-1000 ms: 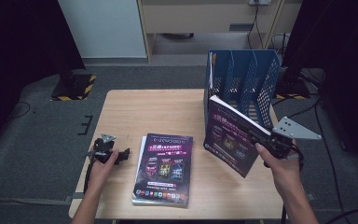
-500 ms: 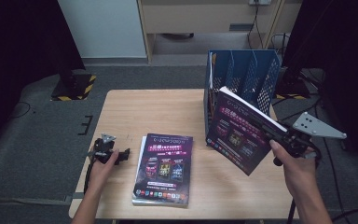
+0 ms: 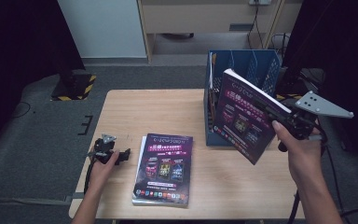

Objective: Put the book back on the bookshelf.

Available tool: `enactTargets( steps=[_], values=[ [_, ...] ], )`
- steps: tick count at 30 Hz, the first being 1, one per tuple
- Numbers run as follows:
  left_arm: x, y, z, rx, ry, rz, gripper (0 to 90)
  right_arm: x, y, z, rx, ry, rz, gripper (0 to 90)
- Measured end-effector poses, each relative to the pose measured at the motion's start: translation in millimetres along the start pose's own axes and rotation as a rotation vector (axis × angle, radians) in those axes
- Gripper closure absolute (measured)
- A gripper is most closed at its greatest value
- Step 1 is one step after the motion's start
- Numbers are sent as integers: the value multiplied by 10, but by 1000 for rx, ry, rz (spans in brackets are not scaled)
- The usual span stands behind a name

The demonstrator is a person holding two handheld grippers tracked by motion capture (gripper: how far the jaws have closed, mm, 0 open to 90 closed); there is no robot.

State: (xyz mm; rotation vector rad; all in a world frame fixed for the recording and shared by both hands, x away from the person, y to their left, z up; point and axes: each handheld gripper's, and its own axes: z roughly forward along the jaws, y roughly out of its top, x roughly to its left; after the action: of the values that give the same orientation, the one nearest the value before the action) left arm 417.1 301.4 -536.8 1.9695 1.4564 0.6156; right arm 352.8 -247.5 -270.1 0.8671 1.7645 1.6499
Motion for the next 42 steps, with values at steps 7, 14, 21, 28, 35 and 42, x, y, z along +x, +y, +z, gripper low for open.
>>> enactTargets(
  steps=[7,14,21,28,35,42],
  values=[
    [-3,1,1,1,1,0,33,-99,55,97,39,-60,12,827],
    [-6,1,1,2,-1,3,31,-202,150,252,68,-111,-5,827],
    [-11,2,1,2,-3,5,30,-276,279,320,69,-169,-7,826],
    [-17,3,5,3,-6,5,25,-399,249,426,96,-225,1,827],
    [-22,6,8,3,-6,7,22,-521,203,525,115,-284,12,827],
    [-25,6,8,3,-9,9,21,-599,166,646,132,-318,11,826]
  ],
)
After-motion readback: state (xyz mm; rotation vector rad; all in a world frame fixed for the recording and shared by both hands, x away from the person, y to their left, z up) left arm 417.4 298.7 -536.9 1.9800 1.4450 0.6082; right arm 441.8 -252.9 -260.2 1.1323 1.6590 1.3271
